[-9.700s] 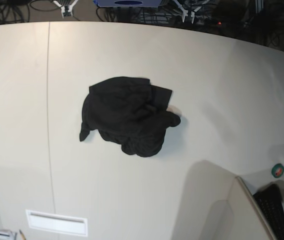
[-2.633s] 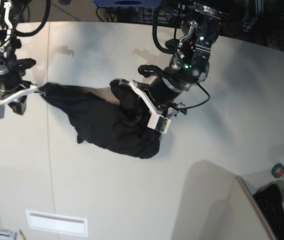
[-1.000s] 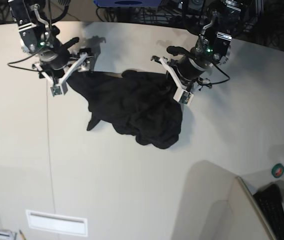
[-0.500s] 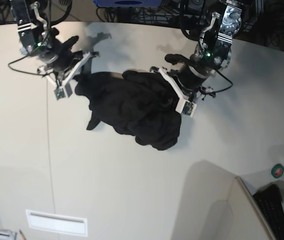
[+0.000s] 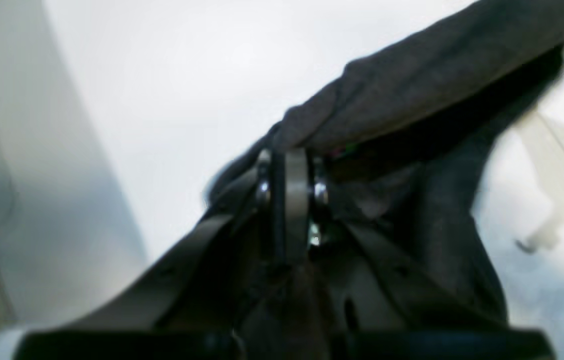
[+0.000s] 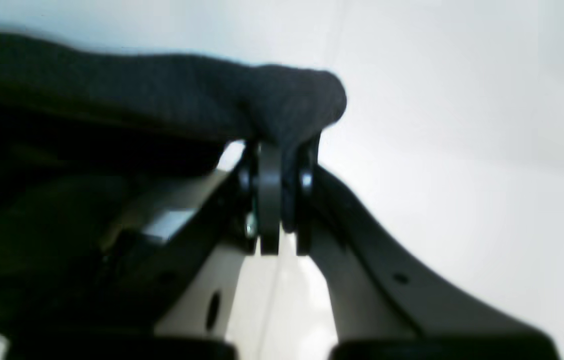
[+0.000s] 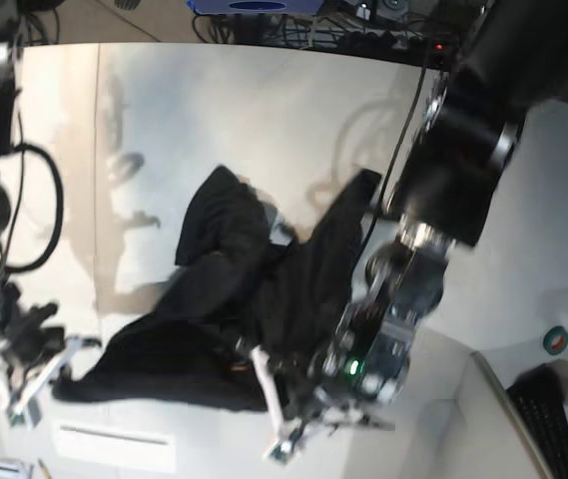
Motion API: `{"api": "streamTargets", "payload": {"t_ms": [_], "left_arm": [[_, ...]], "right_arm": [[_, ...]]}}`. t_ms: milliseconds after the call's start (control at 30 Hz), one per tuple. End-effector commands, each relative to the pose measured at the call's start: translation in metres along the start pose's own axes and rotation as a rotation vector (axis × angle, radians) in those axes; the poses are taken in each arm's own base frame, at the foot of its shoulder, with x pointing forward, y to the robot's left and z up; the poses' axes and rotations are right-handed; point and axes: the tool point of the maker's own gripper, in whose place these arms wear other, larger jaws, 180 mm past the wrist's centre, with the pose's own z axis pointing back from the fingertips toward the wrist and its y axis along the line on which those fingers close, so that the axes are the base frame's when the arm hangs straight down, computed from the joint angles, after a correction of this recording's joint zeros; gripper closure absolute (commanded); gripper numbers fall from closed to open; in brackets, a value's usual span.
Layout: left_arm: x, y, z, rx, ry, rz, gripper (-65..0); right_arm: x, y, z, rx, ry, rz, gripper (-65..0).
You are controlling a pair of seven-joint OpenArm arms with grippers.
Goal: Layout the t-shirt on the table in an organized manner, then fold the t-shirt properly
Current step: 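Lift the shirt with both grippers and shake it out flat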
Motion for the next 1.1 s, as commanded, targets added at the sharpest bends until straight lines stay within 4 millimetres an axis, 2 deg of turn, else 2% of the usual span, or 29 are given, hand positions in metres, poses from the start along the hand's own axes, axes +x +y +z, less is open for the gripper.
{"api": "streamTargets", "payload": {"t_ms": [0,67,167,233,267,333,367,467,633,667,767,900,1033,1067], "left_arm": [[0.050,0.018,0.007,0.044,-0.097,-0.004,0.0],[0.091,0.025,0.013,0.056,-0.155,-0.003,0.0],[0.145,0.031,0.045,0.072,-0.296,-0.005,0.0],[0.166,0.026,0.069,0.073,-0.388,-0.018,0.0],[0.164,0.021,0.074,0.067,-0.396,-0.021,0.0],[0.138,0.013,0.076,0.055,-0.356,0.000,0.0],[0.123,0.008,0.075,0.046,-0.342,0.012,0.0],[0.056,-0.003,0.075,0.035,-0.270,0.041,0.0],[-0.076,-0.042,0.070,-0.023,-0.039,0.103,0.0],[-0.099,-0.049,0.070,-0.022,0.011,0.102,0.0],[-0.159,-0.061,0.070,0.013,0.151,0.067,0.0],[-0.214,-0.071,0.077,0.027,0.280,0.048,0.0],[-0.244,-0.089,0.088,0.000,0.342,0.063,0.0],[-0.250,-0.094,0.092,-0.008,0.353,0.067,-4.8]], "right_arm": [[0.039,-0.018,0.009,-0.038,-0.097,0.021,0.0],[0.076,-0.037,0.025,-0.081,-0.177,0.042,0.0],[0.116,-0.056,0.060,-0.136,-0.309,0.049,0.0],[0.129,-0.070,0.084,-0.178,-0.374,0.048,0.0],[0.127,-0.078,0.094,-0.201,-0.392,0.039,0.0],[0.117,-0.085,0.114,-0.233,-0.418,0.033,0.0],[0.105,-0.085,0.119,-0.242,-0.406,0.035,0.0],[0.056,-0.059,0.123,-0.194,-0.331,0.066,0.0],[-0.066,-0.013,0.101,-0.070,-0.081,-0.058,0.0],[-0.093,-0.006,0.096,-0.054,-0.022,-0.096,0.0],[-0.154,0.005,0.083,-0.030,0.077,-0.190,0.0],[-0.205,0.026,0.080,0.006,0.142,-0.234,0.0],[-0.230,0.037,0.089,0.023,0.195,-0.235,0.0],[-0.235,0.037,0.092,0.022,0.205,-0.237,0.0]]}}
